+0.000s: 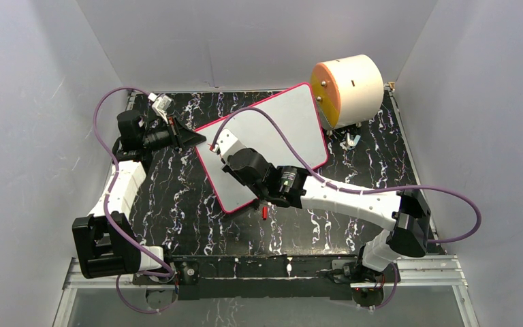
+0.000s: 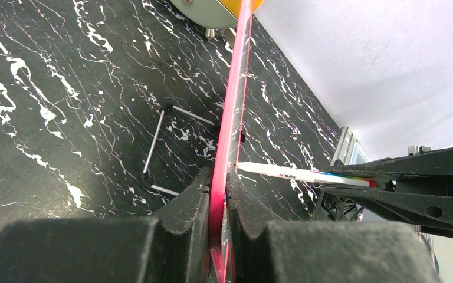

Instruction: Write a sentence on the whiteboard

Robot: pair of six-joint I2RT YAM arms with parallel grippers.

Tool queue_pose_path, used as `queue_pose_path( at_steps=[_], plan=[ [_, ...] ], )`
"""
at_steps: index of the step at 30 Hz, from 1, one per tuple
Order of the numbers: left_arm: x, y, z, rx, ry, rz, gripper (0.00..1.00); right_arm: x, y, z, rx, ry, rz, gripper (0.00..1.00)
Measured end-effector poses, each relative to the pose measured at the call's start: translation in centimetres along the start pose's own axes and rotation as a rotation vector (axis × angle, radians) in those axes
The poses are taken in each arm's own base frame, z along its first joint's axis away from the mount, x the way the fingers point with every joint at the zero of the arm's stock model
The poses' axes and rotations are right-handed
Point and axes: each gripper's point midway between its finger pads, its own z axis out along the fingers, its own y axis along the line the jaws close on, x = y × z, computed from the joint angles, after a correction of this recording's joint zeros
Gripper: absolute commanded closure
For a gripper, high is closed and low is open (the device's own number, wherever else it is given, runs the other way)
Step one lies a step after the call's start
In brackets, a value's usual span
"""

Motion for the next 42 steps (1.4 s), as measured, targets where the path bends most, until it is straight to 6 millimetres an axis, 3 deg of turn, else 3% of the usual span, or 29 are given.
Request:
queue_pose_path(
  at_steps=[18,42],
  plan=[
    [0.0,0.0,0.0,0.001,0.001,-0.001,1.00,-0.5,0.1,0.2,-0.011,-0.010,0.006,1.00],
    [0.0,0.1,0.0,0.000,0.001,-0.001,1.00,1.4,-0.2,-0.1,-0.005,0.076,-0.036,1.00]
  ],
)
